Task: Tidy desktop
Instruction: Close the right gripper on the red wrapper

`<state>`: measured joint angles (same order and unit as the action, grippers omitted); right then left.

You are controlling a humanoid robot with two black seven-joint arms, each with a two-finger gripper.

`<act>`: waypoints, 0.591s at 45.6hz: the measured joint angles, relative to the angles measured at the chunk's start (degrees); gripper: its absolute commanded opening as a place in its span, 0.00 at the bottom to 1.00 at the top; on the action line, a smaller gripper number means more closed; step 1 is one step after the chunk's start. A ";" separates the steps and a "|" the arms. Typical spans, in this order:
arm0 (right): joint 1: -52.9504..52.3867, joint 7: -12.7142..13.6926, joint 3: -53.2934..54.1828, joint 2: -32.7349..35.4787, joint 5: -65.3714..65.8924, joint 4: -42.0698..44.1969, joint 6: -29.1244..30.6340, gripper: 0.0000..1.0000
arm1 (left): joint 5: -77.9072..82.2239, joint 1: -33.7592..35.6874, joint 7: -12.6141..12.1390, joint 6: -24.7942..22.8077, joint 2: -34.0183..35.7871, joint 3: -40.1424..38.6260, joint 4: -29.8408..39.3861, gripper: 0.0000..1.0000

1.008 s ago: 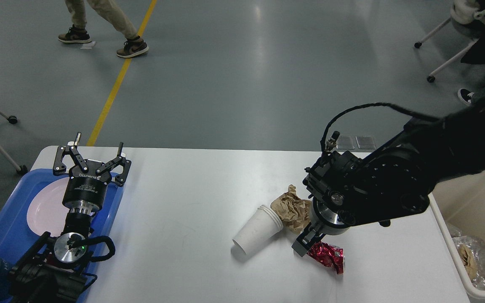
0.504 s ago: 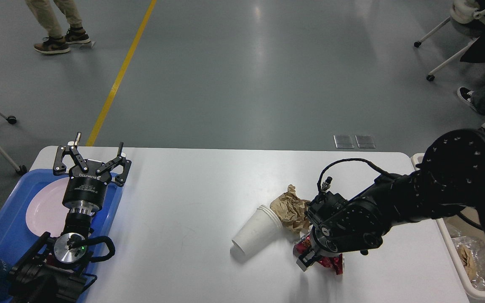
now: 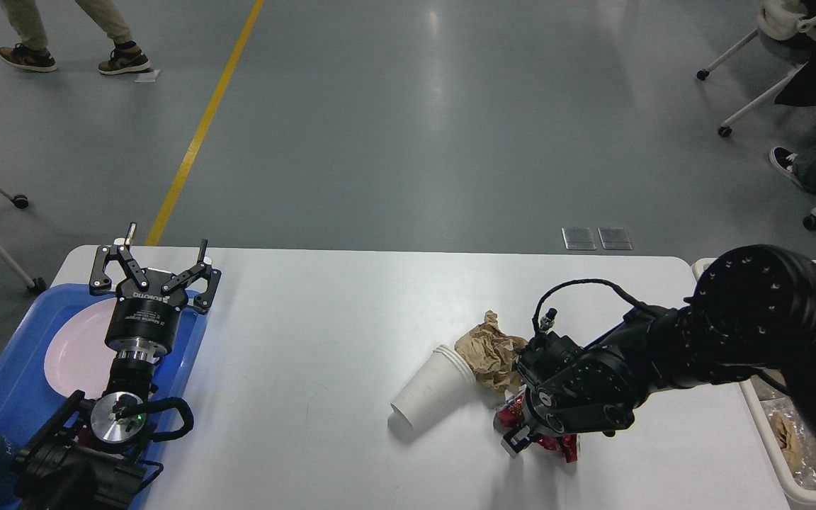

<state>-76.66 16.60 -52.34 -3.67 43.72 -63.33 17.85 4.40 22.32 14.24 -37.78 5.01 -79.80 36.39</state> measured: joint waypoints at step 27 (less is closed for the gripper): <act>0.54 0.04 -0.38 0.40 -0.35 0.14 -0.01 0.18 | 0.00 0.00 0.00 0.03 0.01 0.00 0.00 0.96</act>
<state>-76.11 16.64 -52.72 -3.27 43.37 -63.19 17.84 4.40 22.32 14.24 -37.74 5.01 -79.80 36.39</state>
